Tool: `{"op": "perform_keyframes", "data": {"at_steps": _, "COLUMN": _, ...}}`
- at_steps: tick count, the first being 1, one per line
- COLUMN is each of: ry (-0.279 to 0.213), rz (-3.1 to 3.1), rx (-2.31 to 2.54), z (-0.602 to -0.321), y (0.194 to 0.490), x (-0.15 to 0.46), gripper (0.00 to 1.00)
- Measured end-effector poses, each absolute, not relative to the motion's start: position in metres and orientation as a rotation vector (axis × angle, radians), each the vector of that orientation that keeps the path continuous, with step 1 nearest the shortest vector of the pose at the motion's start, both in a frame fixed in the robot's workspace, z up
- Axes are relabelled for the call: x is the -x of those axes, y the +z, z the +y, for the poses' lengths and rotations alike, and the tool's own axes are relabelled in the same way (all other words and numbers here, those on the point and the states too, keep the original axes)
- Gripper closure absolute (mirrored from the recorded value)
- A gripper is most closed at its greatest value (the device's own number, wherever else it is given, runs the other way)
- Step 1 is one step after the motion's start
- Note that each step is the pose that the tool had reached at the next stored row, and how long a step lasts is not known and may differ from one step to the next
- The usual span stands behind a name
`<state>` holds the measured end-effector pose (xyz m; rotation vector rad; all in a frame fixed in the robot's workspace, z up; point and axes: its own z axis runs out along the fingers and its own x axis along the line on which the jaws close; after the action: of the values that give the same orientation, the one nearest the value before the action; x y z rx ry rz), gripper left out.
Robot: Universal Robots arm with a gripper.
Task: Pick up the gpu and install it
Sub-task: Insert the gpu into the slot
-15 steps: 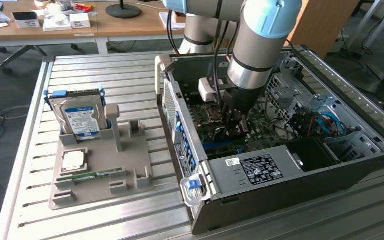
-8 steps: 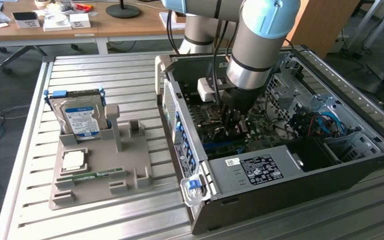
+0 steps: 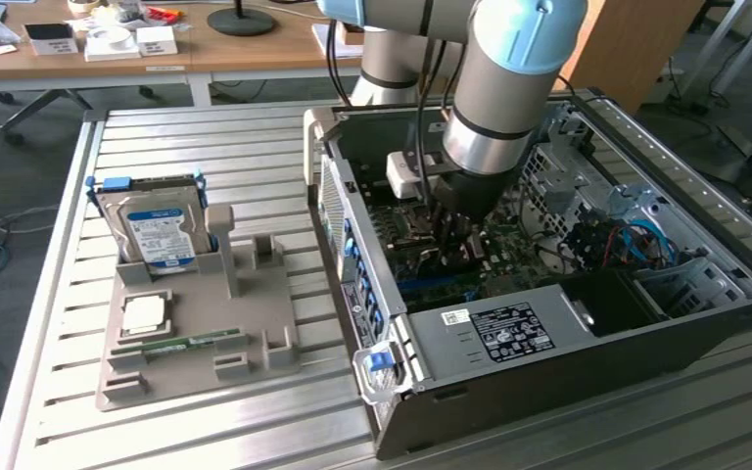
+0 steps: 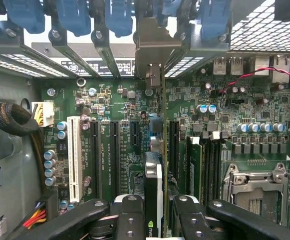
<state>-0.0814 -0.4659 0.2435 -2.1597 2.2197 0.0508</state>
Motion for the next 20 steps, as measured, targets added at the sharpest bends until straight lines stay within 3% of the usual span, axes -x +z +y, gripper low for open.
{"op": "perform_keyframes", "data": {"at_steps": 20, "ry": 0.046, "rz": 2.219, "rx": 2.165, "z": -0.4661, "y": 0.2427, "x": 0.0808, "gripper": 0.73}}
